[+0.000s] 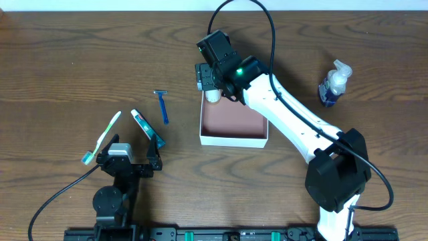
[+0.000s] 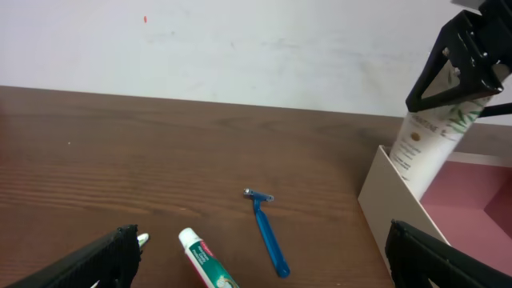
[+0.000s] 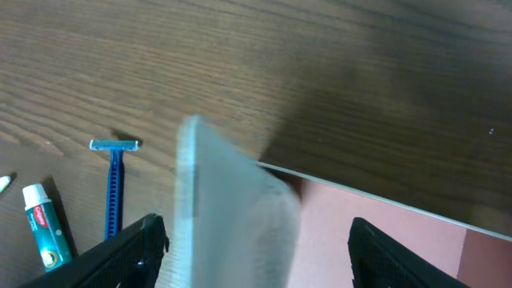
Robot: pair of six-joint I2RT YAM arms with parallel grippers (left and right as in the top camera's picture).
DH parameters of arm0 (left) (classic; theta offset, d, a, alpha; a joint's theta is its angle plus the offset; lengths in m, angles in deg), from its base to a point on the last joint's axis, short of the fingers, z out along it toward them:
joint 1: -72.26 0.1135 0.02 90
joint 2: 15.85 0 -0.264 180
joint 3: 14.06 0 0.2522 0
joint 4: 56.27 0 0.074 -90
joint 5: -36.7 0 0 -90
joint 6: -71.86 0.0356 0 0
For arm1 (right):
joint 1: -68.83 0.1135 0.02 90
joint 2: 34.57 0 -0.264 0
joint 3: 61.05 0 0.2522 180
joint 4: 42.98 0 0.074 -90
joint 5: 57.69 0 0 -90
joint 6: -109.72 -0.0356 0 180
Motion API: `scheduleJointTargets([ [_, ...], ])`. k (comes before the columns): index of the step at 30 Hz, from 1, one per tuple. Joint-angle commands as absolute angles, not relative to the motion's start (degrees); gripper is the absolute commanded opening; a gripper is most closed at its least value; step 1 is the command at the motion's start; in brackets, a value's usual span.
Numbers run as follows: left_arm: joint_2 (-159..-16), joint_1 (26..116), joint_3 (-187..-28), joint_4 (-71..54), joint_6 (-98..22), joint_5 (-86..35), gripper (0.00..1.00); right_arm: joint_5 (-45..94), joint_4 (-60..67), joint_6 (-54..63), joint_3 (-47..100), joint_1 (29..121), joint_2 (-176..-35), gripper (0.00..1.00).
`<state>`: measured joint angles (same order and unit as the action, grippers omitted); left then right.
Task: Pack container
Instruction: 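Lower tube into box's back-left corner and open right gripper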
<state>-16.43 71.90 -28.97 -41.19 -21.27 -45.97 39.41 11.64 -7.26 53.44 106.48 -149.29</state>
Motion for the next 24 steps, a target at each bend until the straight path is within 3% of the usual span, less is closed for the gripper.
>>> scheduleJointTargets([
  [1,-16.15,72.25,-28.05,-39.14,-21.38,-44.92,0.98,39.12,11.73,-7.70,55.98,106.94,-149.42,0.74],
  [15,-16.15,72.25,-28.05,-39.14,-21.38,-44.92,0.98,42.68,23.99,-5.40,71.06,106.04,-148.94,0.74],
  [24,-16.15,72.25,-28.05,-39.16,-21.38,-44.92,0.98,42.84,34.02,-2.80,76.78,99.40,-143.32,0.80],
])
